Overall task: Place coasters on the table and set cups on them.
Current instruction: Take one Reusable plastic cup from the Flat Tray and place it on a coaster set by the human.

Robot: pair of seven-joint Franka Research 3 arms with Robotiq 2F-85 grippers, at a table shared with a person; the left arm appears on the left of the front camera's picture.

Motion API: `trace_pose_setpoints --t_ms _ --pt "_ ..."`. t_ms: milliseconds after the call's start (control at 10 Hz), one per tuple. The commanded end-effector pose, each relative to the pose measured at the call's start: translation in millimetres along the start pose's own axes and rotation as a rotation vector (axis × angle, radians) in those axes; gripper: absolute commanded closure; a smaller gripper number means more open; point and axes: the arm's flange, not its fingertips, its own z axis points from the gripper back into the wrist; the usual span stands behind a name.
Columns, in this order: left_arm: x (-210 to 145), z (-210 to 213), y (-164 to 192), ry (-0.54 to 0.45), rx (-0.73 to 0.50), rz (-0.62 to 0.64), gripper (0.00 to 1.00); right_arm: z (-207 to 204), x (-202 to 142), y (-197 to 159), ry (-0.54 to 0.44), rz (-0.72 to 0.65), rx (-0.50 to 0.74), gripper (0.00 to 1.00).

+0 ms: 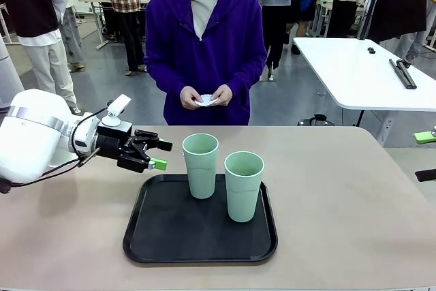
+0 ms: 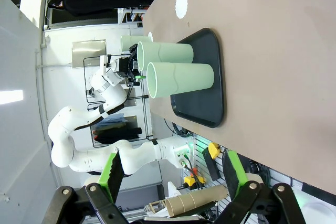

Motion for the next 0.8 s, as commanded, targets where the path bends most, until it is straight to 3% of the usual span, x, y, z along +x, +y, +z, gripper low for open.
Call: trace_pose_setpoints --t_ms 0,700 --pt "0.4 1.7 -0.5 -0.006 0.002 0.001 0.0 0.0 1.7 1.5 -0.004 0.0 0.019 0.0" --pt "-50.2 -32.0 29.0 -0.11 -0.021 -0.005 0.0 0.0 1.7 1.5 -0.004 0.0 0.019 0.0"
